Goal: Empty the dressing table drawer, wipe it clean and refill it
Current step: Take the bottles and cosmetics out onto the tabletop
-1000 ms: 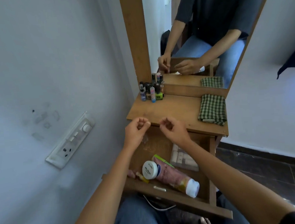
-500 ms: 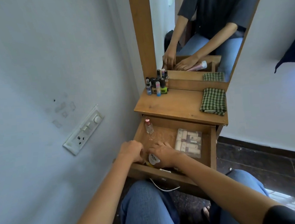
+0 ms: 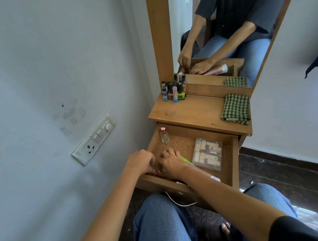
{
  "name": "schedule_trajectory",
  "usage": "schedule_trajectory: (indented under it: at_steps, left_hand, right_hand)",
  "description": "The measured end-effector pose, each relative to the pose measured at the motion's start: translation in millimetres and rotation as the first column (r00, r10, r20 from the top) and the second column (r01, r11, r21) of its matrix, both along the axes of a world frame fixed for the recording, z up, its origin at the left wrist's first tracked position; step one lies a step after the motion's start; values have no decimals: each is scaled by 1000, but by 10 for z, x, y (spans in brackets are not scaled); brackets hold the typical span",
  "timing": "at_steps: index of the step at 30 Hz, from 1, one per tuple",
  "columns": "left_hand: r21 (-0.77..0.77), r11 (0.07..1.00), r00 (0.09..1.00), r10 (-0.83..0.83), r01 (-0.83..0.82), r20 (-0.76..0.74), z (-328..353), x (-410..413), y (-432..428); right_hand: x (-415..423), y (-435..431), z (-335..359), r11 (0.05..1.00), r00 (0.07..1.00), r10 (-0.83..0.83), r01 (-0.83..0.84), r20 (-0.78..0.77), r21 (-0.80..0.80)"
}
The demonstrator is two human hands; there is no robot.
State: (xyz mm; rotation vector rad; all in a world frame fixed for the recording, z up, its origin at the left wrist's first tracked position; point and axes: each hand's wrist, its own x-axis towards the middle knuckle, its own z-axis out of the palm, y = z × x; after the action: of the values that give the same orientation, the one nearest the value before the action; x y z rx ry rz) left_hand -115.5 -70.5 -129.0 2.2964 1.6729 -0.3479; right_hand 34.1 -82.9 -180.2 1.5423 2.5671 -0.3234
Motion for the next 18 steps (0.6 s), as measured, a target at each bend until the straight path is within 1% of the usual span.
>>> schedule_trajectory:
  at_steps: [2, 5, 7, 9, 11, 13, 16, 18]
  left_hand:
    - [-3, 999, 997, 43, -43, 68, 49, -33, 8]
    - [-47, 993, 976, 113, -106, 185, 112, -88, 30]
    - [-73, 988, 944, 151, -135, 293, 136, -123, 38]
    - [-80, 980, 888, 198, -182, 415, 142, -172, 38]
    - [-96, 964, 791, 260, -250, 554, 163, -210, 16]
    - [-120, 941, 667, 311, -317, 677, 191, -243, 9]
    - [-145, 885, 464, 364, -443, 808, 200, -273, 34]
    - [-177, 834, 317, 383, -523, 868, 175, -260, 69]
  right_hand:
    - [-49, -2, -22, 1000, 999, 2, -3, 49, 12]
    - [-106, -2, -44, 999, 996, -41, 39, 83, 24]
    - [-136, 3, -45, 997, 992, -68, 64, 102, 37]
    - [-142, 10, -59, 996, 991, -92, 89, 94, 27]
    - [-108, 10, -55, 990, 990, -140, 140, 14, -15]
    - [-35, 9, -29, 980, 970, -198, 192, -143, -60]
    - [88, -4, 32, 955, 891, -292, 255, -347, -149]
    - [157, -14, 68, 937, 811, -349, 288, -470, -197]
